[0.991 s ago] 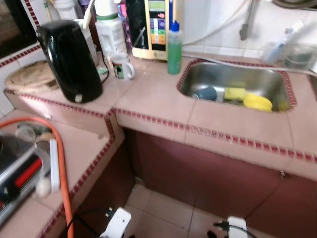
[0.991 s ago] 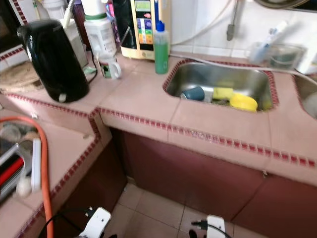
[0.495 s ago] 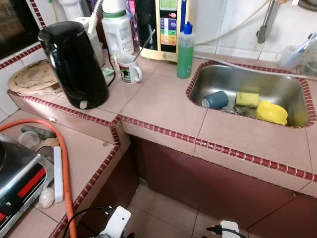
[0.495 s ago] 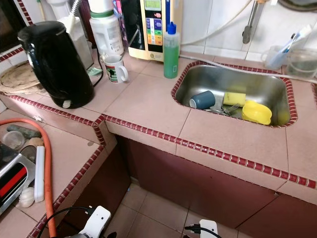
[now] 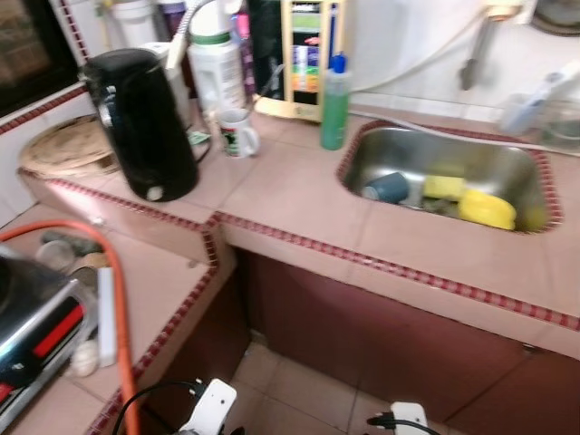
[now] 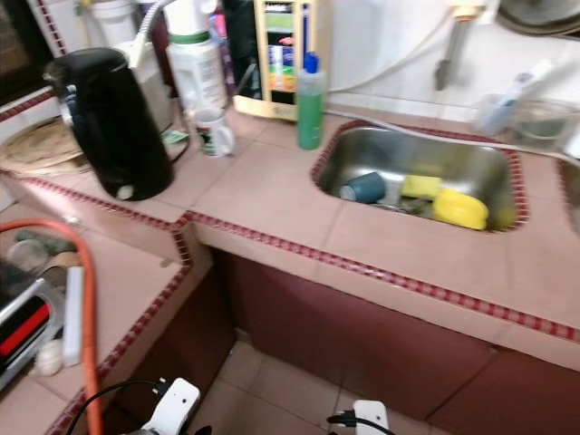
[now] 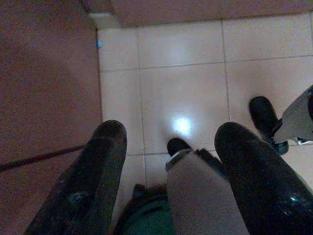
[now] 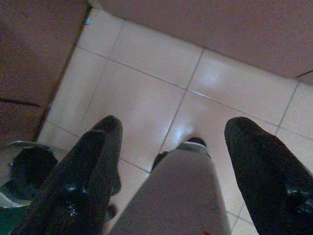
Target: Kitchen organization
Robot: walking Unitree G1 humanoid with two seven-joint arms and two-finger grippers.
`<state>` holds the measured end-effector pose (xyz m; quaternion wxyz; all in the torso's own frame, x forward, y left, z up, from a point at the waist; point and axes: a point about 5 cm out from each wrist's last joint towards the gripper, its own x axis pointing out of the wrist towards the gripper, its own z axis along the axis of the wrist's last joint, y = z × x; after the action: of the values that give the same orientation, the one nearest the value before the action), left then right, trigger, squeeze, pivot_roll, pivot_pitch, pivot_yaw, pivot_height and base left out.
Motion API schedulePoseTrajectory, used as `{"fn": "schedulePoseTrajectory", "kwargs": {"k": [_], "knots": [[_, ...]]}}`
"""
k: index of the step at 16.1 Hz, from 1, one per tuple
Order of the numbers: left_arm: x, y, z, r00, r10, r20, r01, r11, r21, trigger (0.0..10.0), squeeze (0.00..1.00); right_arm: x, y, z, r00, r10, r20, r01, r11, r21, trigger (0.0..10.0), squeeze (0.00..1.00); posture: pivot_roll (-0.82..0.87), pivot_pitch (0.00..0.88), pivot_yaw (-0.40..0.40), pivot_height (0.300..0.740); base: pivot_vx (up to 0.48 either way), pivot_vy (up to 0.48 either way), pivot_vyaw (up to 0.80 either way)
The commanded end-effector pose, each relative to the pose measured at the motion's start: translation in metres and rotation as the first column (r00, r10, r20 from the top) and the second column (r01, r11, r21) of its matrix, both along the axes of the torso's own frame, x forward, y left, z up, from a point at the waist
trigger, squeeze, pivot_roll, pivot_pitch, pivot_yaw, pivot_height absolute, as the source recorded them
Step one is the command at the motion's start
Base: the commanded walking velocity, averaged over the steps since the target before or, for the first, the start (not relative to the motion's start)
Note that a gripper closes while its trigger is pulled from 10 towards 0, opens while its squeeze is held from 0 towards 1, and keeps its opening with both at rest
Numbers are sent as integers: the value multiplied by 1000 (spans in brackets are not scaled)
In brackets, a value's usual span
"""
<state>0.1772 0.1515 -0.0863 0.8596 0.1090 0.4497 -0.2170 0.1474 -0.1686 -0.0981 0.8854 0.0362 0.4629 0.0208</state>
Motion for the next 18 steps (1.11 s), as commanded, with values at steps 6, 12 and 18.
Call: {"fn": "schedulePoseTrajectory", "kwargs": {"k": [6,12,18], "knots": [[2,-3,0,1000,-2,-3,2,1000,7,10000,0,-3,-5,-1,999,27,-26,-29,999,-46,10000,0,-101,0,60,740,0,-480,0],[1,-4,-1,1000,26,-16,-26,1000,7,10000,0,-10,-7,-4,998,53,-46,-55,997,-58,10000,0,-105,0,54,740,0,-205,0],[1,-7,-1,1000,10,-20,-10,1000,17,10000,0,-14,-9,-5,995,58,-78,-64,995,-72,10000,0,-104,0,45,740,0,0,-439]]}}
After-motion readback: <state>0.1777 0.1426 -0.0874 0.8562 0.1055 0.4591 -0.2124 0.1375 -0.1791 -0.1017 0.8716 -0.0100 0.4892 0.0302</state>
